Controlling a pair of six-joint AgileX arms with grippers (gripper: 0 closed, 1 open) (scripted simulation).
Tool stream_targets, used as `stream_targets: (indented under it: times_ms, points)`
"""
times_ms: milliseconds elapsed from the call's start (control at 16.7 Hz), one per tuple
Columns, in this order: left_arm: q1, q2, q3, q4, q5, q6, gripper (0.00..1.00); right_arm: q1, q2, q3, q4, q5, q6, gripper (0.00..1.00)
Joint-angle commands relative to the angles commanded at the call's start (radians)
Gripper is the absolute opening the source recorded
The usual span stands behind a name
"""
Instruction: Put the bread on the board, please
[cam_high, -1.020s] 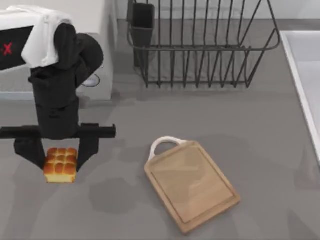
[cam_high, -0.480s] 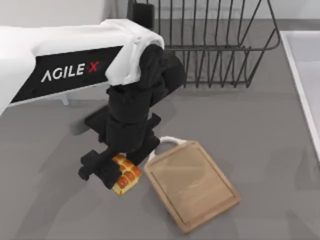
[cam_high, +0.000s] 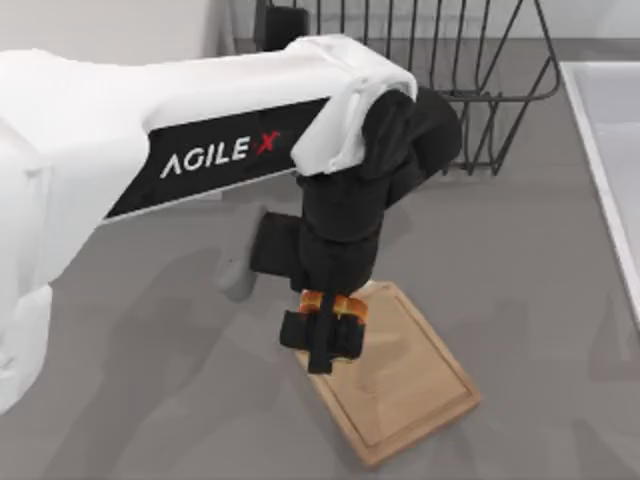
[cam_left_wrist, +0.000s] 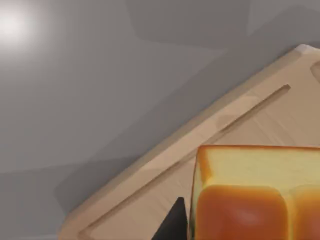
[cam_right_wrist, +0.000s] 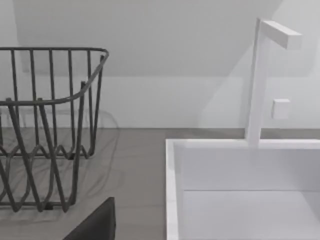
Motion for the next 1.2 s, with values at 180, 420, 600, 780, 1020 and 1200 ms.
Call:
stream_targets:
  times_ms: [180, 420, 600, 780, 1020, 1200]
  points:
    - [-0.016, 0.028, 0.055, 0.026, 0.004, -0.137, 0.00, 0.000, 0.000, 0.000, 0.000, 0.000, 0.000, 1.00]
    - [-0.024, 0.053, 0.100, 0.043, 0.007, -0.232, 0.00, 0.000, 0.000, 0.000, 0.000, 0.000, 0.000, 1.00]
    - [-0.025, 0.055, 0.103, 0.044, 0.007, -0.237, 0.00, 0.000, 0.000, 0.000, 0.000, 0.000, 0.000, 1.00]
    - [-0.019, 0.051, 0.100, 0.043, 0.007, -0.234, 0.00, 0.000, 0.000, 0.000, 0.000, 0.000, 0.000, 1.00]
    - [-0.018, 0.056, 0.082, 0.070, 0.006, -0.235, 0.00, 0.000, 0.000, 0.000, 0.000, 0.000, 0.000, 1.00]
    - [-0.020, 0.063, 0.061, 0.104, 0.007, -0.235, 0.00, 0.000, 0.000, 0.000, 0.000, 0.000, 0.000, 1.00]
